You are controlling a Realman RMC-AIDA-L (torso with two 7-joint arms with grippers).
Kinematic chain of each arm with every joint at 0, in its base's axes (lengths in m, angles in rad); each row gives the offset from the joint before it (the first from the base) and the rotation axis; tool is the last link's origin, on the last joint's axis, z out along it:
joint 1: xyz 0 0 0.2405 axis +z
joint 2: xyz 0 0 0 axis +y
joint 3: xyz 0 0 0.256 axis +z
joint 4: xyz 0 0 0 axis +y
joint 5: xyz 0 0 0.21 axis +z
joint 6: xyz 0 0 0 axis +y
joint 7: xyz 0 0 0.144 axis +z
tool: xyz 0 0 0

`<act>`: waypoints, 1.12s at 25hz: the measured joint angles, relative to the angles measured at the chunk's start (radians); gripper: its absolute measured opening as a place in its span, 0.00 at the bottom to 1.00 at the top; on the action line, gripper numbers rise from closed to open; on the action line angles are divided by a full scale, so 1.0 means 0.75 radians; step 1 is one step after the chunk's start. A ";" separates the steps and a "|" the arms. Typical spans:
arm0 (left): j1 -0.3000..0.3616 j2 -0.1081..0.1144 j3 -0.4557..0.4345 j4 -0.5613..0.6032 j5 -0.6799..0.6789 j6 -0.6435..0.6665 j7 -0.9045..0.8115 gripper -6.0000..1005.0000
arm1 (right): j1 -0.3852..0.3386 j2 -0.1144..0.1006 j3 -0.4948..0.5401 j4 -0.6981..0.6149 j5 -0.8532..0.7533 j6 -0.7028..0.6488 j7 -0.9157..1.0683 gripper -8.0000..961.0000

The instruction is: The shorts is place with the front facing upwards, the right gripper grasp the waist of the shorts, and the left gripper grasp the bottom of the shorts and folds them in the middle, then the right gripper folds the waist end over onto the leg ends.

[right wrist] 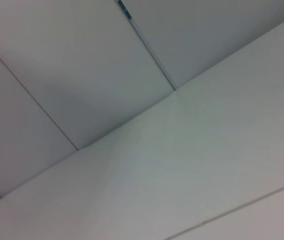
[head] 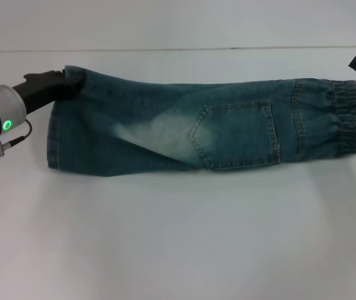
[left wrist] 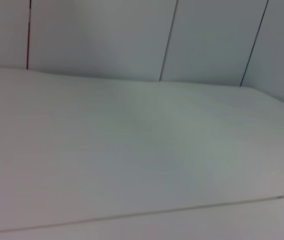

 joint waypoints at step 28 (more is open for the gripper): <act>0.235 -0.008 0.005 0.118 -0.222 0.489 0.067 0.90 | -0.201 0.003 -0.195 -0.116 -0.117 -0.164 0.144 0.96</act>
